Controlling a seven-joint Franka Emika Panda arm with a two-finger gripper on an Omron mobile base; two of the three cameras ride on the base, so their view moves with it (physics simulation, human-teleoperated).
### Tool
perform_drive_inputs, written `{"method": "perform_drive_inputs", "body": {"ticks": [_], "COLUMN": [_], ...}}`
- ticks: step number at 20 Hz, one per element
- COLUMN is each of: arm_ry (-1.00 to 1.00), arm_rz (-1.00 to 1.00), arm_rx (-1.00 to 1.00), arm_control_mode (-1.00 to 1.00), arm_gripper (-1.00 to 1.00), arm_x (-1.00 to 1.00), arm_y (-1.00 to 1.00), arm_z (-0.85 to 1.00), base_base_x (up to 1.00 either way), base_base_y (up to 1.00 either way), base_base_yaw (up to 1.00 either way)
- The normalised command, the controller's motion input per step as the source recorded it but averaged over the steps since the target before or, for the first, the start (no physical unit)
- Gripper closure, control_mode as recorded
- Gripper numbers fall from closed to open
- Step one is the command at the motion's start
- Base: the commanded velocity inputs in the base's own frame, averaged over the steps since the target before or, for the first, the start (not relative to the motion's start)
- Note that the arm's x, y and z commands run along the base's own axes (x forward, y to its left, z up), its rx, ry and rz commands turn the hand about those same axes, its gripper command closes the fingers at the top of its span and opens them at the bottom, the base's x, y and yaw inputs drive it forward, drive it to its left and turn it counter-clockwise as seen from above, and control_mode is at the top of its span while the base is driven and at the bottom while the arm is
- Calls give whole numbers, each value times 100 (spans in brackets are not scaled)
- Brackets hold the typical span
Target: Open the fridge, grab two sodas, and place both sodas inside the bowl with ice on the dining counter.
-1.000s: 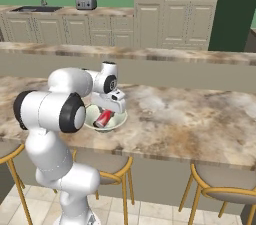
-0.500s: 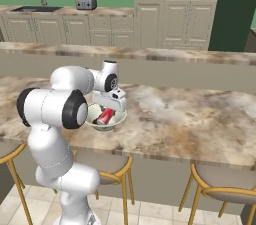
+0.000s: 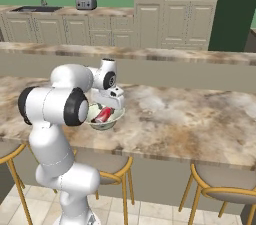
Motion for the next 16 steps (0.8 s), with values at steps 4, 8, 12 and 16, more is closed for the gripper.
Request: {"method": "perform_drive_inputs", "body": {"ticks": [4,8,12,16], "arm_ry": [0,0,0,-1], "arm_rz": [0,0,-2,-3], "arm_rx": [0,0,0,0], "arm_control_mode": [-100,-100,-100,-100], "arm_gripper": [-100,-100,-100,-100], "arm_x": [-3,-17,-14,-26], "arm_y": [0,0,0,-6], "arm_z": [0,6,34,48], "base_base_x": [0,0,0,0], "base_base_y": [0,0,0,0], "base_base_yaw": [0,0,0,0]}}
